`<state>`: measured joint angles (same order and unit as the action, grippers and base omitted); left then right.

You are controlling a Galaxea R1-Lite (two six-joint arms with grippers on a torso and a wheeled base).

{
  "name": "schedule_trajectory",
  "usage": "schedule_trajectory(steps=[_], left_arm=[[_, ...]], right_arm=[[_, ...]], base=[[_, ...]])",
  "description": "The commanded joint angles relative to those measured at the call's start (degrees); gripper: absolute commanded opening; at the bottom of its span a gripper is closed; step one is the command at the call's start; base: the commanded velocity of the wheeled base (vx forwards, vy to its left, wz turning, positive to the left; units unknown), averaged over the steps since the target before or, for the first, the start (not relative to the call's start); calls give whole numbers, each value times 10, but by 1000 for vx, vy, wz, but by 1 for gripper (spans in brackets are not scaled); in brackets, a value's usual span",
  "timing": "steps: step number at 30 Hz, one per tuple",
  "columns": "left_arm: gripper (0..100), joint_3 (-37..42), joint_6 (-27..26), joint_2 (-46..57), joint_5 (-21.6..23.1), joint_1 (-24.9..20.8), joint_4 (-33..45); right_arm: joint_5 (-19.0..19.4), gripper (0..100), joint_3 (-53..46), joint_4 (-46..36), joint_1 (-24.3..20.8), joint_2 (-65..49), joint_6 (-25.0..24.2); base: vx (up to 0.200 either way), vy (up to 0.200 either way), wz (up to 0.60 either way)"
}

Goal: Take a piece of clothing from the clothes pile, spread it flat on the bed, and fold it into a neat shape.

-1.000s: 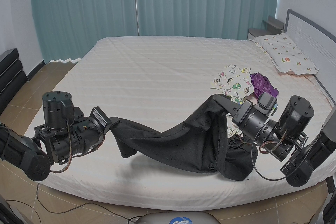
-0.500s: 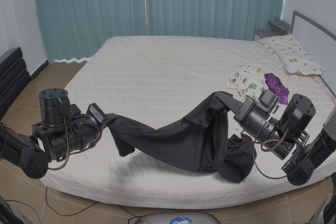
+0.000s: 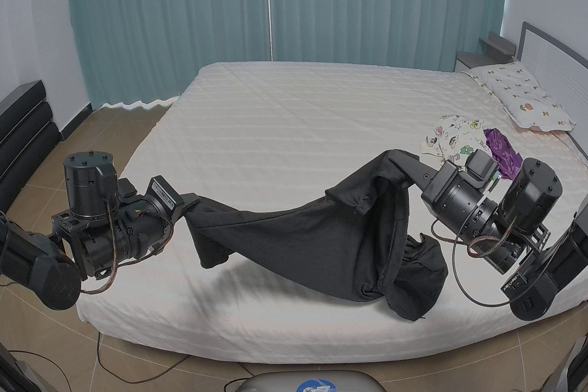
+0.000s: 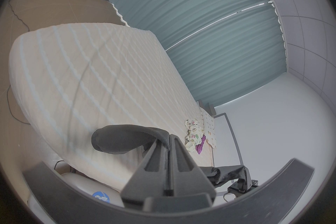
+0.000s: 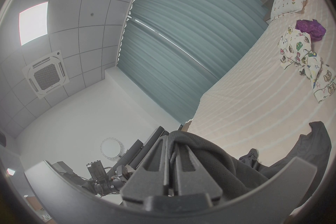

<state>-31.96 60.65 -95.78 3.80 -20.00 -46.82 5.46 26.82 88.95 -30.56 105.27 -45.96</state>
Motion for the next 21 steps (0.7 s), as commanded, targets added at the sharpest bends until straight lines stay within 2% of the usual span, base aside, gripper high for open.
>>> schedule_trajectory(steps=[1, 6, 11, 12, 14, 17, 21], left_arm=[[0, 7, -1, 8, 2, -13, 2], [0, 7, -5, 23, 2, -31, 37], [0, 10, -8, 67, 2, -45, 65], [0, 8, -8, 101, 2, -54, 93], [0, 3, -8, 117, 2, -57, 106], [0, -13, -8, 162, 2, -57, 147], [0, -41, -8, 198, 2, -43, 175]], right_arm=[[1, 0, -39, 0, -1, -37, 4], [2, 0, -82, 2, -10, -91, 4], [3, 0, -116, -3, -31, -172, 4], [7, 0, -119, -15, -42, -233, 4], [11, 0, -114, -28, -39, -262, 4], [39, 0, -65, -126, -25, -372, 3], [40, 0, 28, -256, -17, -437, -4]], base=[[-200, 0, 0], [-200, 0, 0], [0, 0, 0], [0, 0, 0], [0, 0, 0], [0, 0, 0], [0, 0, 0]])
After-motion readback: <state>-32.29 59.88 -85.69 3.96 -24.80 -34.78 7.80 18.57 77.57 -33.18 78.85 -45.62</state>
